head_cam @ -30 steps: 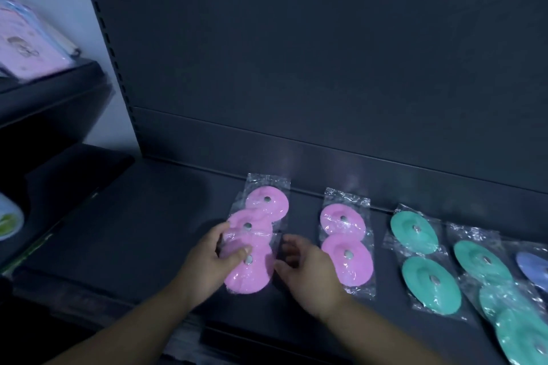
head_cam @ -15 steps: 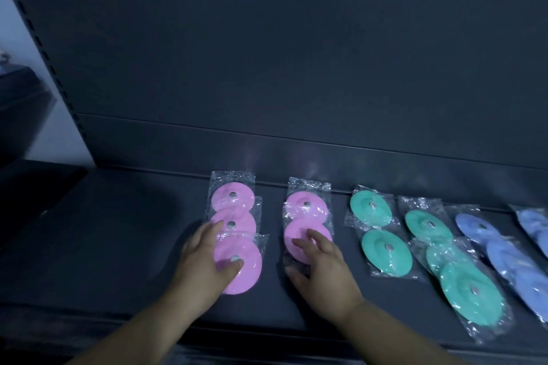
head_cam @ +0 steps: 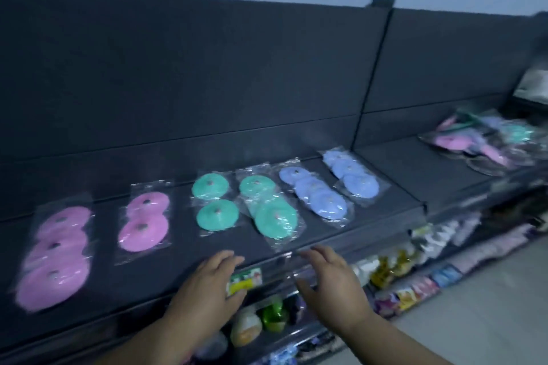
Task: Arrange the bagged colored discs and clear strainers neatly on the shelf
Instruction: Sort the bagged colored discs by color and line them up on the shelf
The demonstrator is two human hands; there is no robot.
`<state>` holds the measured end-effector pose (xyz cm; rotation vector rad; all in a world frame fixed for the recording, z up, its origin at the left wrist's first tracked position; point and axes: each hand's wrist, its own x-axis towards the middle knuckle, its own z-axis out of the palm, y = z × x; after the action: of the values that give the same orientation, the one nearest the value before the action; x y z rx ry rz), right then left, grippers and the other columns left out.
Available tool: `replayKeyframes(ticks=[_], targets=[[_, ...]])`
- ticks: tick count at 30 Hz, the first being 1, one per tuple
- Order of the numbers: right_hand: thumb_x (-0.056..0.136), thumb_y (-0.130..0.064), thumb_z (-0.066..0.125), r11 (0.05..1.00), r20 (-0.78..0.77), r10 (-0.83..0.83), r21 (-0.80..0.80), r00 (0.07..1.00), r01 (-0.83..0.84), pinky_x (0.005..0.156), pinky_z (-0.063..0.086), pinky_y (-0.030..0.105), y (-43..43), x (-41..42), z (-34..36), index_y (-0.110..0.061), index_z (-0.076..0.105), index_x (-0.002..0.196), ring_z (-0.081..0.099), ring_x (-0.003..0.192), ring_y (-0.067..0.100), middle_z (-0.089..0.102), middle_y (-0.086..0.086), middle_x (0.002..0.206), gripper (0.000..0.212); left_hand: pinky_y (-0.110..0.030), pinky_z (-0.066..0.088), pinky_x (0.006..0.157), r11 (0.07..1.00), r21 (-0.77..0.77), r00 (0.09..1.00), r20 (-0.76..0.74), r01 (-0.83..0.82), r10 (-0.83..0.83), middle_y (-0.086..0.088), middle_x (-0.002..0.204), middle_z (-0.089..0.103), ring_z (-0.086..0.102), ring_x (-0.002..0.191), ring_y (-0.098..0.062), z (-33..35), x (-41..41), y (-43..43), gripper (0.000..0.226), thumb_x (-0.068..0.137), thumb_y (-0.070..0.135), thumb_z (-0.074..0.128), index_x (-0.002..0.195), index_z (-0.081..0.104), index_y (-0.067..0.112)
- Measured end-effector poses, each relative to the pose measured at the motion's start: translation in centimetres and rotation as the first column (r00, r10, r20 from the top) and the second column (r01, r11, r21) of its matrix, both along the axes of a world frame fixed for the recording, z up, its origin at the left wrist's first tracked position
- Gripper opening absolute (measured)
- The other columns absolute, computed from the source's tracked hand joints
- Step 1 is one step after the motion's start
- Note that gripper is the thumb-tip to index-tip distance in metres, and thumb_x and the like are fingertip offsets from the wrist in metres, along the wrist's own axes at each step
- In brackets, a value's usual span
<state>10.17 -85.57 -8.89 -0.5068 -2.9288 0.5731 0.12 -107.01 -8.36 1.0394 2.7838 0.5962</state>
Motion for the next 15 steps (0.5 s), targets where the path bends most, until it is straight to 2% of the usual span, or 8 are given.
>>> replayKeyframes(ticks=[5,9,12,15], targets=[[0.085,-0.051,0.055,0.972,0.086,-0.233,0.020,0.969,0.232,0.102,0.037,0.025,11.3,14.9,-1.6,-0.033,0.047,0.135,0.047,0.125,0.013,0.044,-0.011,0.139,0.054,-0.021,0.025,0.112,0.974,-0.102,0.979,0.058,0.201,-0.196,0.011,0.150,0.026,0.032,0.136,-0.010,-1.9,8.5,12.3,0.063,0.086,0.051,0.052,0.143,0.035,0.031],[0.087,-0.051,0.052,0.918,0.187,-0.397,0.075,0.898,0.390,0.103,0.040,0.031,18.1,25.4,-2.3,-0.033,0.043,0.136,0.046,0.125,0.018,0.044,-0.007,0.140,0.053,-0.026,0.036,0.104,0.918,-0.193,0.938,0.071,0.346,-0.339,0.010,0.144,0.034,0.038,0.129,-0.013,-2.8,14.9,21.9,0.060,0.086,0.049,0.053,0.141,0.037,0.030],[0.088,-0.054,0.050,0.867,0.241,-0.497,0.086,0.834,0.492,0.104,0.039,0.031,22.1,32.5,-3.0,-0.033,0.040,0.138,0.044,0.128,0.018,0.042,-0.007,0.142,0.056,-0.024,0.033,0.106,0.864,-0.250,0.899,0.095,0.438,-0.428,0.008,0.147,0.031,0.035,0.132,-0.015,-3.5,19.7,28.1,0.064,0.085,0.052,0.047,0.143,0.034,0.031],[0.086,-0.058,0.048,0.817,0.244,-0.574,0.111,0.782,0.566,0.102,0.040,0.030,25.4,37.2,-3.4,-0.034,0.040,0.137,0.046,0.126,0.017,0.044,-0.008,0.140,0.057,-0.029,0.027,0.112,0.827,-0.280,0.870,0.086,0.488,-0.485,0.006,0.152,0.025,0.029,0.137,-0.016,-3.6,22.7,33.7,0.066,0.087,0.050,0.052,0.146,0.029,0.030]])
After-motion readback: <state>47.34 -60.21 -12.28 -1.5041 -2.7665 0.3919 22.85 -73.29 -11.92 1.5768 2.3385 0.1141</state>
